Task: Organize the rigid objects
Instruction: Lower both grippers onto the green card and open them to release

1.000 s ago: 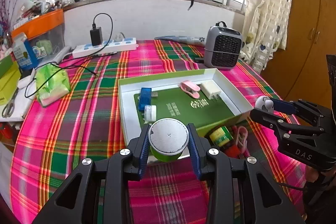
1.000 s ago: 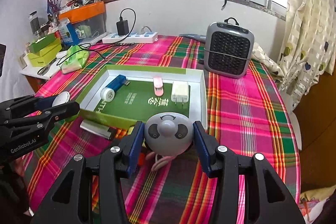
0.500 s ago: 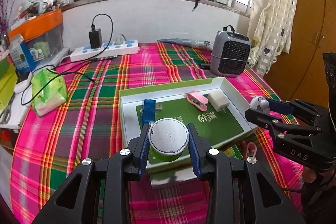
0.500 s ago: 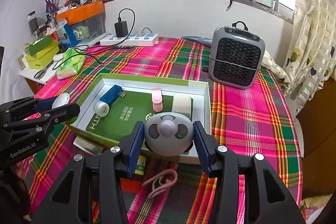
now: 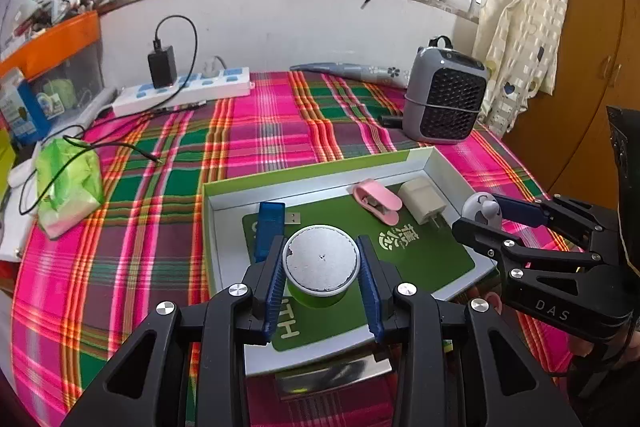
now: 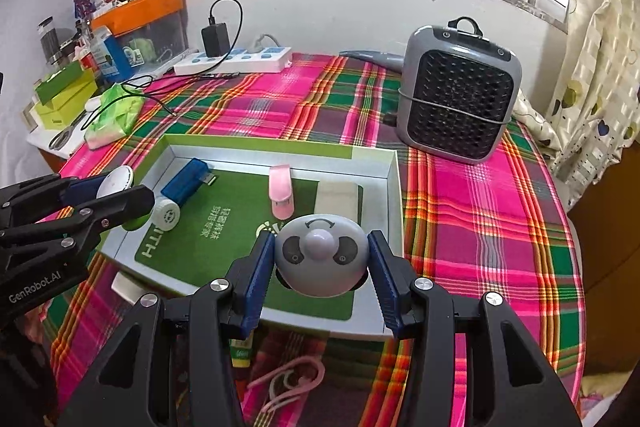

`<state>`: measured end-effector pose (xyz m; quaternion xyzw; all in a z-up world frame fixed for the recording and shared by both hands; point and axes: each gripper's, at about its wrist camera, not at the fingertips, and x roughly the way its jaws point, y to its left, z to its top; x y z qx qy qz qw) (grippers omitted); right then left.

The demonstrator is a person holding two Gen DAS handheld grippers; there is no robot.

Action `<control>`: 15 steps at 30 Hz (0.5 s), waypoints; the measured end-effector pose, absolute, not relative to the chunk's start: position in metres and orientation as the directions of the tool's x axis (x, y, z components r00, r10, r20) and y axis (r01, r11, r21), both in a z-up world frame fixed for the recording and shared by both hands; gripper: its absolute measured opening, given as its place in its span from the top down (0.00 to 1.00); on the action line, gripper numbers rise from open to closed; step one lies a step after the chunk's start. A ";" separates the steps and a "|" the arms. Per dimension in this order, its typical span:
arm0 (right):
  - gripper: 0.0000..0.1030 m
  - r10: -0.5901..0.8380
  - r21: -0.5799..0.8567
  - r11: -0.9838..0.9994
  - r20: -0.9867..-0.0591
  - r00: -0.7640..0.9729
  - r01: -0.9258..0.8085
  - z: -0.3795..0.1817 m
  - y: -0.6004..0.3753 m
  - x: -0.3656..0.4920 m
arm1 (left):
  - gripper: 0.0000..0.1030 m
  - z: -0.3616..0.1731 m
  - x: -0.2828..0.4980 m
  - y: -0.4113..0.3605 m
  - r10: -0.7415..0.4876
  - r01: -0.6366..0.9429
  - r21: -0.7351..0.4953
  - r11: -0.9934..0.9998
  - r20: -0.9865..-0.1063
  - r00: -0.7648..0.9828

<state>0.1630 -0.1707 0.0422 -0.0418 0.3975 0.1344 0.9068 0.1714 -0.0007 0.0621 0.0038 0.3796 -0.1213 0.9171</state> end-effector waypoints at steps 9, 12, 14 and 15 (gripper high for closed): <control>0.53 0.210 0.035 0.959 -0.752 0.625 -0.281 0.033 -0.171 0.172 | 0.68 0.053 0.185 -0.007 -0.219 0.224 -0.088 0.971 -0.712 0.667; 0.53 0.211 0.036 0.958 -0.756 0.619 -0.283 0.030 -0.170 0.174 | 0.68 0.051 0.190 -0.009 -0.219 0.224 -0.089 0.970 -0.714 0.665; 0.53 0.211 0.035 0.958 -0.759 0.616 -0.285 0.029 -0.169 0.176 | 0.68 0.047 0.193 -0.010 -0.214 0.220 -0.088 0.972 -0.721 0.659; 0.53 0.211 0.035 0.958 -0.760 0.614 -0.286 0.028 -0.169 0.176 | 0.68 0.046 0.194 -0.010 -0.212 0.218 -0.087 0.972 -0.724 0.656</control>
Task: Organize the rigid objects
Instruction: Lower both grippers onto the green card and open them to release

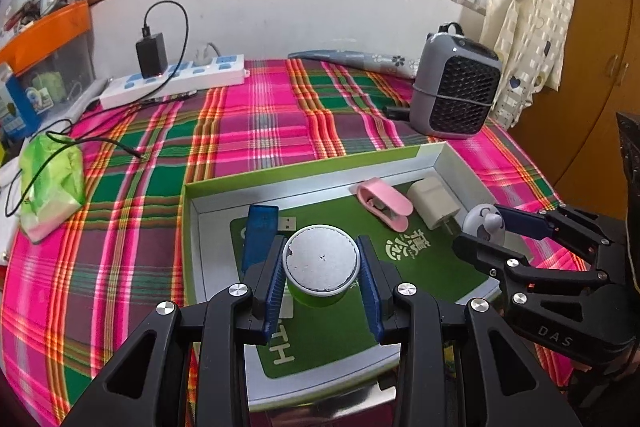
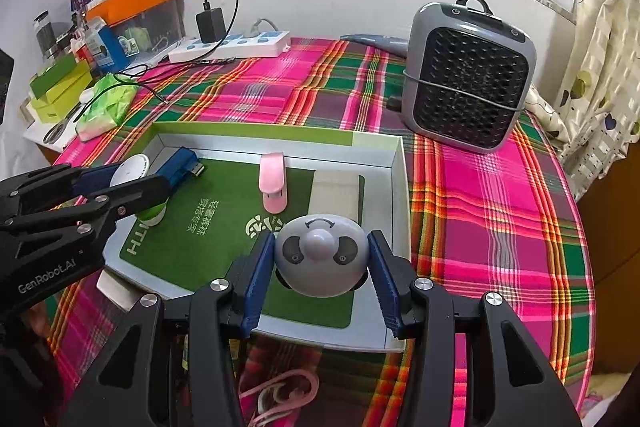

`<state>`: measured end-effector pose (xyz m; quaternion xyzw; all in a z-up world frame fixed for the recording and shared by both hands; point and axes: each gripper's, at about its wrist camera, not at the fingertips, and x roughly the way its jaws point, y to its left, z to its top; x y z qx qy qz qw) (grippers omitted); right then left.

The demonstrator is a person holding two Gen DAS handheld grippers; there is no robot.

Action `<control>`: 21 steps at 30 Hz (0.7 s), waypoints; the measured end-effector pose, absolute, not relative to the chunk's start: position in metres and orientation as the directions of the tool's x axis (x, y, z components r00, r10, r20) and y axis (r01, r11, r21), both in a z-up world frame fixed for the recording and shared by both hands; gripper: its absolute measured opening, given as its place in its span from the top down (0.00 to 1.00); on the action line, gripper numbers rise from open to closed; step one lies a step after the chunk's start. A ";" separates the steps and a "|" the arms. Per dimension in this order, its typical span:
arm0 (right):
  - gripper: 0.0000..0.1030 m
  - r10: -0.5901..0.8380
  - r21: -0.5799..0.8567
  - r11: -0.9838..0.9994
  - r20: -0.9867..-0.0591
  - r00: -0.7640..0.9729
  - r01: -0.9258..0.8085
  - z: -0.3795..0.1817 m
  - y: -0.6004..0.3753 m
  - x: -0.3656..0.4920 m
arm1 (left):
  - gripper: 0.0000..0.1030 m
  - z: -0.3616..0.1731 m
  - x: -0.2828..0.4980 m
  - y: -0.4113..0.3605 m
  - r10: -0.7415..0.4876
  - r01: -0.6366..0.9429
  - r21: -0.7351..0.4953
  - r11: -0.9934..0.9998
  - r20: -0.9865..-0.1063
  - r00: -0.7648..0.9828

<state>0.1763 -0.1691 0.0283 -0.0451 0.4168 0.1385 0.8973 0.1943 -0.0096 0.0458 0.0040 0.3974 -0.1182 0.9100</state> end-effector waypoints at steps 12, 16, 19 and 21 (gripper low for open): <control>0.53 0.207 0.036 0.957 -0.779 0.592 -0.286 0.019 -0.169 0.182 | 0.68 0.035 0.203 -0.015 -0.197 0.216 -0.073 0.974 -0.744 0.638; 0.53 0.202 0.031 0.957 -0.784 0.587 -0.288 0.016 -0.167 0.185 | 0.68 0.032 0.204 -0.016 -0.196 0.214 -0.073 0.974 -0.748 0.634; 0.53 0.198 0.025 0.957 -0.784 0.588 -0.289 0.015 -0.168 0.185 | 0.68 0.030 0.206 -0.016 -0.194 0.209 -0.077 0.975 -0.751 0.631; 0.53 0.194 0.019 0.957 -0.784 0.590 -0.291 0.014 -0.167 0.185 | 0.68 0.028 0.207 -0.015 -0.194 0.206 -0.080 0.975 -0.754 0.627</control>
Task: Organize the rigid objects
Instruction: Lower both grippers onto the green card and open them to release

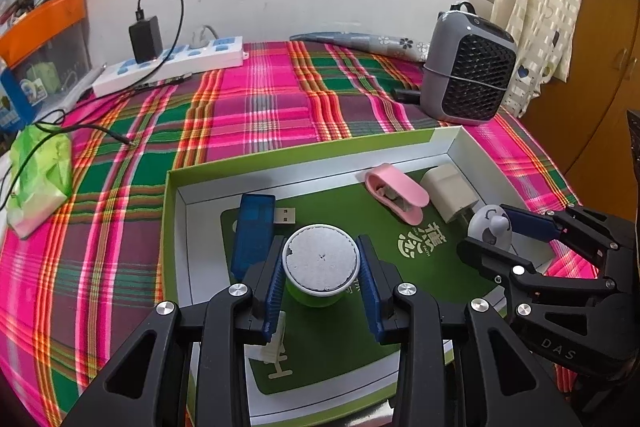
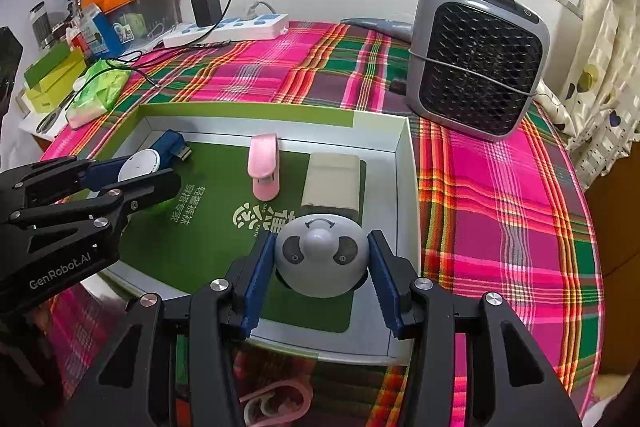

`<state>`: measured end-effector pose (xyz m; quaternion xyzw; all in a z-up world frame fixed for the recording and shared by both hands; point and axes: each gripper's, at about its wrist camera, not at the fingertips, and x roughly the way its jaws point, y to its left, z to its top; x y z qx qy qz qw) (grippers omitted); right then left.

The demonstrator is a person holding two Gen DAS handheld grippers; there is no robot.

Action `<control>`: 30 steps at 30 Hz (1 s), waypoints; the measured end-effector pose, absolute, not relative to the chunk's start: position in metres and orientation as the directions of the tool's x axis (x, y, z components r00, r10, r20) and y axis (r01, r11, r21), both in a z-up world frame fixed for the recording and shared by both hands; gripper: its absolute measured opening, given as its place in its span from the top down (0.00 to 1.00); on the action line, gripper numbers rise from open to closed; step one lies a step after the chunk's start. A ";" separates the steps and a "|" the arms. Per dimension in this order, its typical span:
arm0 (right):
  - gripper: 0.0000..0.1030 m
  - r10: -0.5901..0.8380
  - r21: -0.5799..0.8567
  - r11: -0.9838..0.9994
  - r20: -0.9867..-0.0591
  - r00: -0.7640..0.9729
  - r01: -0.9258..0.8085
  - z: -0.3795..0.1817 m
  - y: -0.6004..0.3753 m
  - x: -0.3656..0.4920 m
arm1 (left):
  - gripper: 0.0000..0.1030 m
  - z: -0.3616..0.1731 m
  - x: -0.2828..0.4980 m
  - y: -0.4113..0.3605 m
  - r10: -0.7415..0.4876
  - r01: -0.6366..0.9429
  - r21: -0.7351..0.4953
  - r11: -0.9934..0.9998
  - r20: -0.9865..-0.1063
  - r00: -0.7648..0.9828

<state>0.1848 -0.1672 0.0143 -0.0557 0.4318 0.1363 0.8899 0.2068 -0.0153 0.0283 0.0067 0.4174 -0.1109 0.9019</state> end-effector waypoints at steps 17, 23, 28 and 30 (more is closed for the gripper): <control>0.53 0.180 -0.006 0.954 -0.785 0.592 -0.298 0.012 -0.163 0.184 | 0.68 0.025 0.209 -0.016 -0.190 0.213 -0.069 0.975 -0.760 0.622; 0.53 0.182 -0.004 0.954 -0.786 0.591 -0.300 0.011 -0.162 0.185 | 0.68 0.024 0.209 -0.016 -0.189 0.213 -0.068 0.975 -0.759 0.623; 0.53 0.186 0.000 0.955 -0.783 0.593 -0.298 0.011 -0.163 0.185 | 0.67 0.024 0.209 -0.017 -0.183 0.214 -0.059 0.975 -0.759 0.624; 0.53 0.185 0.000 0.955 -0.783 0.593 -0.298 0.010 -0.163 0.185 | 0.67 0.024 0.208 -0.017 -0.183 0.216 -0.057 0.975 -0.759 0.625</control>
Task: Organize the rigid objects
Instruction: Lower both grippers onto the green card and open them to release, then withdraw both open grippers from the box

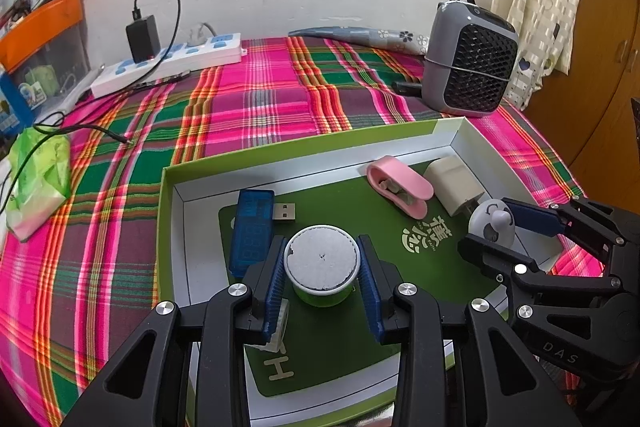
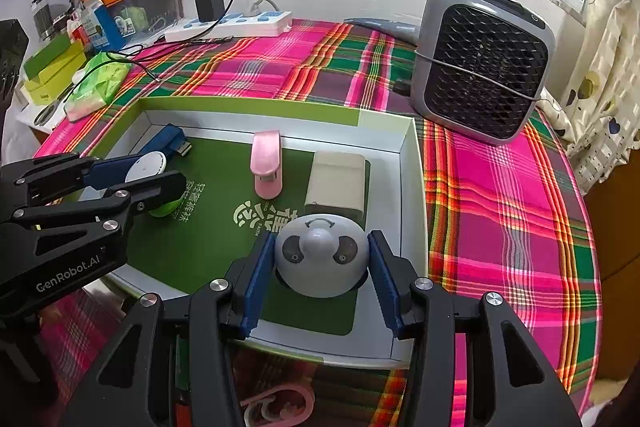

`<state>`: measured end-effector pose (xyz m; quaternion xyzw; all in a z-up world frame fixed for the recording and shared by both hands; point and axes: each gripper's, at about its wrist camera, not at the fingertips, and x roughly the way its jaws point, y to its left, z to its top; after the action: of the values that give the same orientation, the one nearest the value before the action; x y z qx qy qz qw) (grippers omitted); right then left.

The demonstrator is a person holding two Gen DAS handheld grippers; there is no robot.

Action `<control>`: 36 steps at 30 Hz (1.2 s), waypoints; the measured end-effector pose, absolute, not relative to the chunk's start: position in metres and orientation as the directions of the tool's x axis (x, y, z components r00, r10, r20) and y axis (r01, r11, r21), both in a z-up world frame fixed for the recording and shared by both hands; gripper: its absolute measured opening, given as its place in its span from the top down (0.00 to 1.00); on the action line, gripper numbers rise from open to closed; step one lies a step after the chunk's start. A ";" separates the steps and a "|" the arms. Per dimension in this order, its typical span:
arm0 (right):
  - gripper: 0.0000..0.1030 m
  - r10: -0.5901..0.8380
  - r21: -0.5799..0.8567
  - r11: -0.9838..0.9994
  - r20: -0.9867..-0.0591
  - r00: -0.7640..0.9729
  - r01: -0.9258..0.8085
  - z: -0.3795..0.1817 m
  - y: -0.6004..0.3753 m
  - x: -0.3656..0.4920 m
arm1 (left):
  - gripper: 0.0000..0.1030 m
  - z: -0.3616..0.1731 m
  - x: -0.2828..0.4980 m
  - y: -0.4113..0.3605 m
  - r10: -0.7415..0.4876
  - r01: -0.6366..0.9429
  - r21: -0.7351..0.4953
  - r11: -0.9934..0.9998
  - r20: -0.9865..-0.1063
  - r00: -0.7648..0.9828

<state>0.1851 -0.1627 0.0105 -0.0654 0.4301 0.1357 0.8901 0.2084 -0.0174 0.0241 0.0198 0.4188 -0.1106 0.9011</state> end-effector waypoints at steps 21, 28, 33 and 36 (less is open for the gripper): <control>0.53 0.193 0.021 0.960 -0.768 0.610 -0.278 0.013 -0.168 0.183 | 0.64 0.028 0.202 -0.020 -0.184 0.230 -0.045 0.972 -0.753 0.631; 0.53 0.190 0.022 0.963 -0.761 0.620 -0.268 0.015 -0.170 0.179 | 0.64 0.030 0.198 -0.020 -0.180 0.227 -0.041 0.973 -0.749 0.638; 0.53 0.190 0.021 0.964 -0.755 0.628 -0.266 0.018 -0.170 0.176 | 0.63 0.035 0.192 -0.021 -0.183 0.231 -0.038 0.972 -0.741 0.646; 0.53 0.193 0.024 0.964 -0.749 0.634 -0.265 0.020 -0.171 0.172 | 0.63 0.037 0.188 -0.020 -0.180 0.229 -0.036 0.973 -0.739 0.649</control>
<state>0.1722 -0.1710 0.0205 -0.0442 0.4086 0.1269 0.9028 0.1882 -0.0203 0.0371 0.0302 0.4037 -0.1128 0.9074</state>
